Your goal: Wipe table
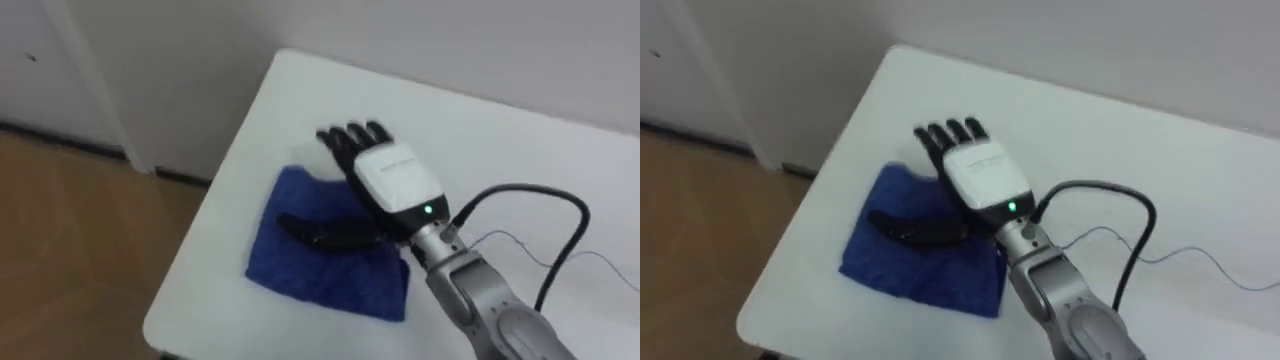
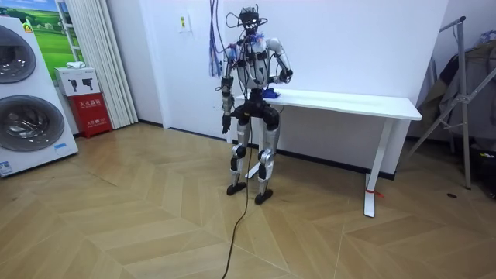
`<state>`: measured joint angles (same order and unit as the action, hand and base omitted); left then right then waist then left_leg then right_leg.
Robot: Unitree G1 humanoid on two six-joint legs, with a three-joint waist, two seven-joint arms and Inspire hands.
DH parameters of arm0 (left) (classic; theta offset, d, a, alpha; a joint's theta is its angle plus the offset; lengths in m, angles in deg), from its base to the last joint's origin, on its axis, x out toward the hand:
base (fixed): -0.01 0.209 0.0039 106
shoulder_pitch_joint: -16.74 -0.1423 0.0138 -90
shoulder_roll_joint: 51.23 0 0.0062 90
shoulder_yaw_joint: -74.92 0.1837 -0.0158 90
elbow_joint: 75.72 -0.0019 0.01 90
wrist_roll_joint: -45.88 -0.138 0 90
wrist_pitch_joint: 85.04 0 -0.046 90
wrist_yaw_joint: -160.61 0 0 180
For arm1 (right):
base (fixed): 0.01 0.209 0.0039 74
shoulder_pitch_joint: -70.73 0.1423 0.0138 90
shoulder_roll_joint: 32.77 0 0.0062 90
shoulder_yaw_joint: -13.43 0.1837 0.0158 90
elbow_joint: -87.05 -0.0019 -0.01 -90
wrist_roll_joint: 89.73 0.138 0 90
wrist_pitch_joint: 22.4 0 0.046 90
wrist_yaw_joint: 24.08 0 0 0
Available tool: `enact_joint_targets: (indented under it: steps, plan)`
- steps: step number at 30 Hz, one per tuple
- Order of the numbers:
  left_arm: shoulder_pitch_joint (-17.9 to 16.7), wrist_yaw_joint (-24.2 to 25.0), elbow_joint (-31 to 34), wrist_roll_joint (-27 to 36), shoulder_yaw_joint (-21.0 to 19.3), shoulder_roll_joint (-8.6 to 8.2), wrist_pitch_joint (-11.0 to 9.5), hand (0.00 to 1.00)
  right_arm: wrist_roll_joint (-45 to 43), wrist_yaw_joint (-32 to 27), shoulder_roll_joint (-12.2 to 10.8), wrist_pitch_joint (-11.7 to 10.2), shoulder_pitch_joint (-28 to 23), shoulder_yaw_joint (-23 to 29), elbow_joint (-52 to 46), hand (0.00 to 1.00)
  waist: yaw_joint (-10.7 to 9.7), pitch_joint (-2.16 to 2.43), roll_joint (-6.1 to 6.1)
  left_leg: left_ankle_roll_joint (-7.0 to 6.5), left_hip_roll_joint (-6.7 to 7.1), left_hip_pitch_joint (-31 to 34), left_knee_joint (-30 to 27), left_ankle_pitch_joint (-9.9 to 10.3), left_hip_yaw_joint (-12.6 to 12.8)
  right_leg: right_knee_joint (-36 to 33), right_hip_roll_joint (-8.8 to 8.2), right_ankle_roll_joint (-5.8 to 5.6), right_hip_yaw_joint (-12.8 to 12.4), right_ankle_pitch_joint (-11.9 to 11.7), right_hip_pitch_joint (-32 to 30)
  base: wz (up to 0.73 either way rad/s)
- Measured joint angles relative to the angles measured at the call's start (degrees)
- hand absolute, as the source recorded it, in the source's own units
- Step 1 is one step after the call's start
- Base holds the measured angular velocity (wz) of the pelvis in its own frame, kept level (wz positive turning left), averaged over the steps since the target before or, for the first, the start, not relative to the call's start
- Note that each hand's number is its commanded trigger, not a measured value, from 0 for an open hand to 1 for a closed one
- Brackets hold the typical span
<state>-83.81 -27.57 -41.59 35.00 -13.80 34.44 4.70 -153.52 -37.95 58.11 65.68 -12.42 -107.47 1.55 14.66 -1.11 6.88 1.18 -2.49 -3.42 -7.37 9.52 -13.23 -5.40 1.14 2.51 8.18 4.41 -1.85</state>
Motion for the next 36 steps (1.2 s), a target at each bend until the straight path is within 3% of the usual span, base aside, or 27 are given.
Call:
enact_joint_targets:
  steps: [1,2,3,5,11,13,15,16,28,32,34,35,36]
  plan:
    - [-0.2,0.1,-0.3,0.0,0.1,-0.19,0.1,0.0,0.0,0.0,0.2,0.0,-0.3,-0.5,0.0,0.0,-0.7,0.17,-0.47,0.81,-0.55,-0.3,0.1,0.7,0.4,-1.7,-0.08,0.74,1.4,-0.3,0.2,0.17]
    - [-0.3,0.4,-0.5,0.2,0.4,-0.36,0.2,0.0,0.3,0.2,0.6,0.4,-1.3,-1.1,0.3,0.0,-2.4,0.24,-1.17,1.24,-0.79,-1.0,0.3,0.9,2.5,-2.5,0.17,0.71,2.7,-0.1,1.0,0.51]
    - [0.0,0.4,-0.5,0.2,0.7,-0.54,0.1,0.0,0.3,0.7,0.7,0.6,-1.8,-1.2,1.1,0.0,-3.0,0.13,-1.65,1.2,-0.82,-1.2,0.2,0.9,5.0,-2.6,0.29,0.58,3.2,-0.1,1.7,0.51]
    - [0.8,0.4,-0.4,0.2,1.2,-0.67,-0.1,0.0,0.3,2.3,0.9,0.9,-2.1,-1.0,1.3,0.0,-3.3,0.16,-1.83,1.1,-0.81,-1.1,0.2,0.9,7.0,-2.4,0.26,0.26,3.0,0.2,1.8,0.17]
    - [0.9,0.3,-0.4,0.2,1.4,-0.95,0.4,0.0,-0.2,5.9,0.1,0.8,-3.9,-1.0,1.2,0.0,-3.2,0.5,-2.2,-0.18,-0.07,-1.0,0.0,1.8,8.0,-2.6,0.07,0.18,2.8,1.1,2.0,-0.01]
    - [0.6,0.1,-0.4,0.4,1.4,-0.93,0.6,0.0,-0.2,6.6,0.1,0.8,-4.0,-1.0,1.1,0.0,-3.2,0.85,-2.31,-0.23,0.07,-1.1,-0.1,1.8,8.2,-2.8,-0.03,0.07,2.7,1.2,2.1,0.0]
    - [0.5,-0.3,-0.4,1.4,1.4,-0.93,0.6,0.0,-0.3,6.6,-0.6,0.8,-4.5,-1.0,0.7,0.0,-3.2,1.48,-2.26,-0.24,0.1,-1.3,-0.1,1.8,8.3,-2.9,-0.04,-0.03,2.7,1.3,2.3,0.0]
    - [0.5,-0.4,-0.4,1.5,1.4,-0.93,0.5,0.0,-0.3,6.6,-0.9,0.8,-4.8,-1.0,0.3,0.0,-3.2,1.53,-2.26,-0.24,0.1,-1.4,-0.1,1.8,8.3,-2.9,-0.04,-0.03,2.8,1.3,2.4,0.03]
    - [0.9,-2.5,-0.7,4.6,2.4,-0.94,-0.3,0.0,-0.1,8.2,-1.3,-1.2,-8.5,-1.1,-1.3,0.0,-3.4,0.98,-2.64,-0.38,0.1,-1.9,0.1,2.0,8.3,-2.4,-0.02,-0.26,2.7,1.5,2.9,0.0]
    - [1.2,-2.5,-0.7,5.8,2.5,-0.95,-1.7,0.0,-0.2,9.2,-1.3,-1.8,-9.0,-1.1,-1.3,0.0,-3.6,0.38,-2.53,-0.48,0.11,-1.8,0.1,2.0,8.4,-2.3,-0.02,-0.41,2.7,1.6,3.0,0.01]
    - [1.4,-2.5,-0.7,5.8,2.5,-0.96,-1.8,0.0,-0.2,9.9,-1.3,-1.7,-10.0,-1.1,-1.1,0.15,-3.6,0.25,-2.41,-0.56,0.13,-1.7,0.1,2.1,8.4,-2.2,-0.04,-0.48,2.7,1.7,2.9,0.04]
    - [1.3,-2.6,-0.7,5.8,2.5,-0.98,-1.8,0.0,-0.2,10.4,-1.3,-1.7,-10.7,-1.1,-1.1,0.6,-3.6,0.24,-2.41,-0.62,0.13,-1.7,0.1,2.2,8.4,-2.2,-0.04,-0.53,2.7,1.8,2.9,0.0]
    - [1.3,-2.7,-0.7,5.8,2.5,-1.01,-1.8,0.0,-0.2,10.4,-1.3,-1.7,-11.4,-1.0,-1.1,0.93,-3.6,0.25,-2.42,-0.67,0.13,-1.7,0.1,2.3,8.4,-2.2,-0.04,-0.59,2.7,1.9,2.9,0.0]
